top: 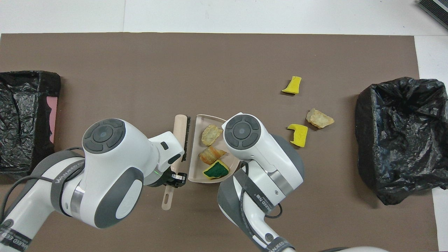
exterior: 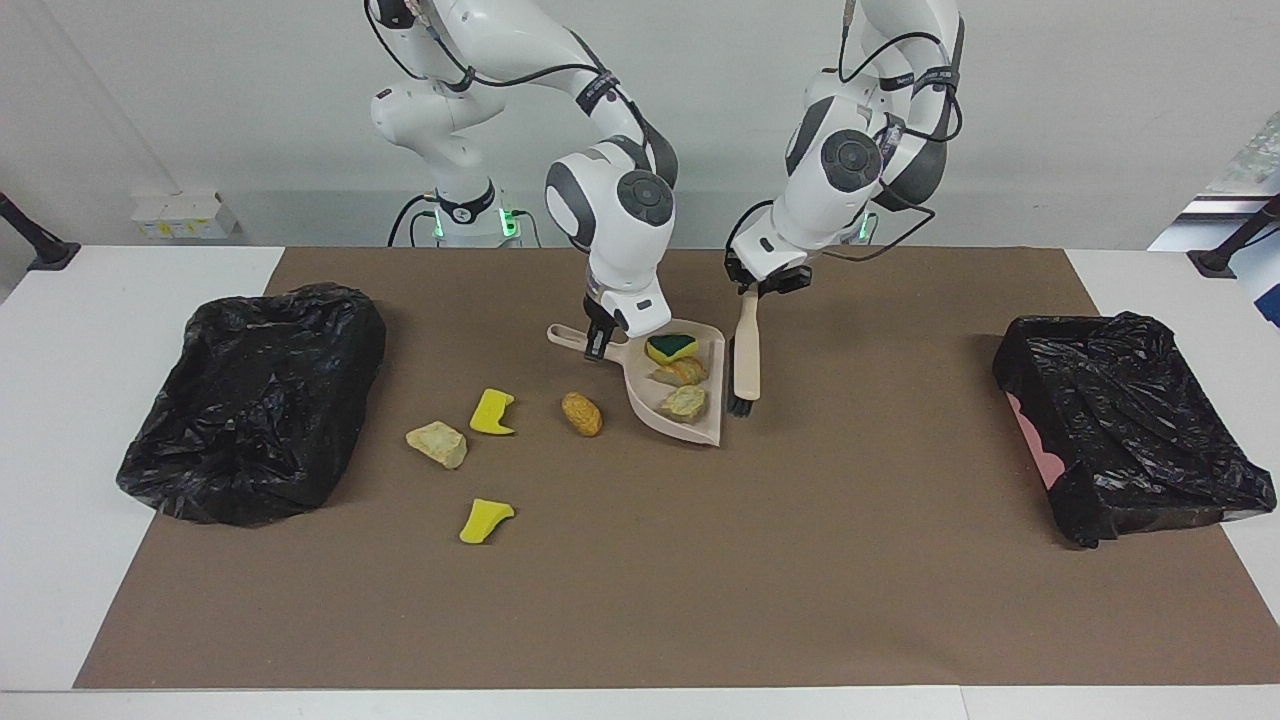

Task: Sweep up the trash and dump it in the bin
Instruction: 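Sweep the far crumb into the dustpan with the left gripper's brush, then carry the dustpan to the black bag with the right gripper and tip it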

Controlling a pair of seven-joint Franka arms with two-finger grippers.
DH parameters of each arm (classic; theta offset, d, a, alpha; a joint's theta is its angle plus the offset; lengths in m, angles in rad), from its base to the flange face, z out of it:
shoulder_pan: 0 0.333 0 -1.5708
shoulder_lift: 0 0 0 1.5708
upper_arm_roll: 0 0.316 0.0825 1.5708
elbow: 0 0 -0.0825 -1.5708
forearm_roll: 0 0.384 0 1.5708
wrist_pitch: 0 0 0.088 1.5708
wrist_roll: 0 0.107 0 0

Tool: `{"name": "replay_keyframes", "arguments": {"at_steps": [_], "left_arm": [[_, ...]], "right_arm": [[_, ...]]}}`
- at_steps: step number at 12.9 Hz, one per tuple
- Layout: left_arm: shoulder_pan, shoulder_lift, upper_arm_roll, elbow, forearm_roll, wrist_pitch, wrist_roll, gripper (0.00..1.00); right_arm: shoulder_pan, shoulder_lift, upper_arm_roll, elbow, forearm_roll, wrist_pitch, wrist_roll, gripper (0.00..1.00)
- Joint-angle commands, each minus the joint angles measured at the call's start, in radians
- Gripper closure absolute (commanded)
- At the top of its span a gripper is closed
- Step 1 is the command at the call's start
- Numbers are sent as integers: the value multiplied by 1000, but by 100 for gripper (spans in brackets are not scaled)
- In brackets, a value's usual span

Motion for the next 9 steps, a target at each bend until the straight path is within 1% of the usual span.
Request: {"name": "replay_keyframes", "arguments": {"at_steps": [1, 3, 4, 7, 9], "left_arm": [[-2, -63, -4, -85, 0, -1, -112, 100], [-10, -123, -16, -170, 0, 29, -158, 100], [-28, -146, -27, -212, 0, 46, -187, 100], [-148, -208, -33, -330, 0, 140, -311, 100], [-242, -206, -36, -367, 0, 161, -440, 100]], "right_arm": [[-72, -60, 8, -11, 40, 6, -123, 100], [-133, -95, 8, 1, 78, -27, -227, 100], [-168, -100, 8, 16, 94, -52, -276, 100], [-288, -103, 5, 84, 97, -132, -445, 100], [-375, -105, 2, 113, 97, -155, -581, 100]]}}
